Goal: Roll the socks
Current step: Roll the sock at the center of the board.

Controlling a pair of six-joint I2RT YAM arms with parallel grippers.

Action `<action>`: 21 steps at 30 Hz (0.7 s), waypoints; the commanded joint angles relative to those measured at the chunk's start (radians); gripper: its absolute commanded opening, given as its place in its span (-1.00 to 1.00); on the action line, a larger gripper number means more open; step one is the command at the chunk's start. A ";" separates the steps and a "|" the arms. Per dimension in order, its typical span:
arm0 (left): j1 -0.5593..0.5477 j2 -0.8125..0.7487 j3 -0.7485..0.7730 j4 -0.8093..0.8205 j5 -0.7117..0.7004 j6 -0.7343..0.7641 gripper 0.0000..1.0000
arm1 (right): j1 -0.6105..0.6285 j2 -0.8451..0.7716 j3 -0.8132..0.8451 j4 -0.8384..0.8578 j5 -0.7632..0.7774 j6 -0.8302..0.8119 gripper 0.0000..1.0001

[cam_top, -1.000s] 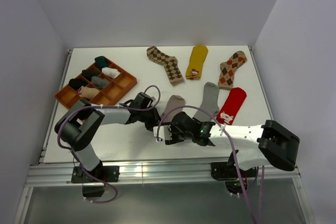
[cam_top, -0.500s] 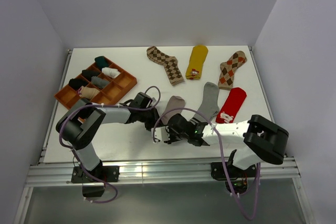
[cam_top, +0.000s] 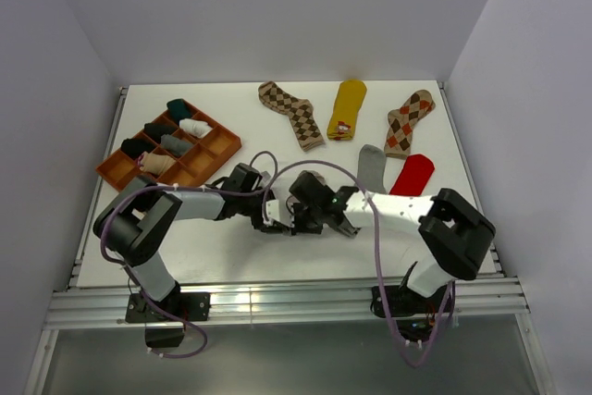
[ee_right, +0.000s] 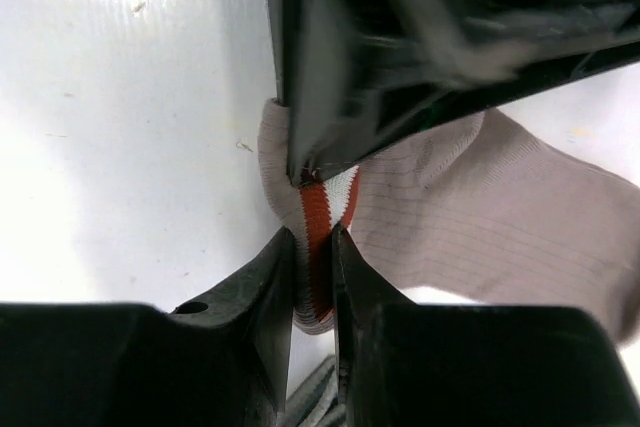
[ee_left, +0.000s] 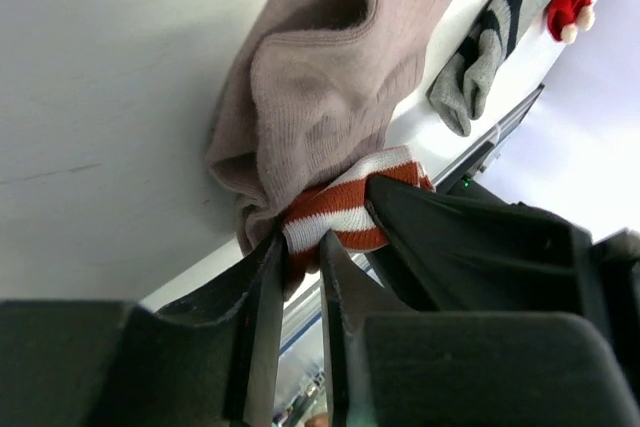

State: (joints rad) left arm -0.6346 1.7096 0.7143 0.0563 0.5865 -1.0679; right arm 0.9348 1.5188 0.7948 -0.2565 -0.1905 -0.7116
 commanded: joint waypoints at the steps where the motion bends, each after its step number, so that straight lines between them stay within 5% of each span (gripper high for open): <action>1: 0.013 -0.036 -0.035 0.030 -0.043 0.003 -0.50 | -0.071 0.072 0.131 -0.242 -0.235 0.041 -0.75; 7: 0.013 -0.088 -0.076 0.065 -0.088 -0.003 -0.37 | -0.189 0.222 0.291 -0.446 -0.423 0.031 -0.76; 21: 0.010 -0.343 -0.168 0.109 -0.399 0.215 0.08 | -0.324 0.513 0.547 -0.710 -0.561 0.049 -0.76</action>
State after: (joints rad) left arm -0.6250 1.4288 0.5774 0.0975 0.2779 -0.9451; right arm 0.6277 1.9862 1.3014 -0.8772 -0.7273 -0.6731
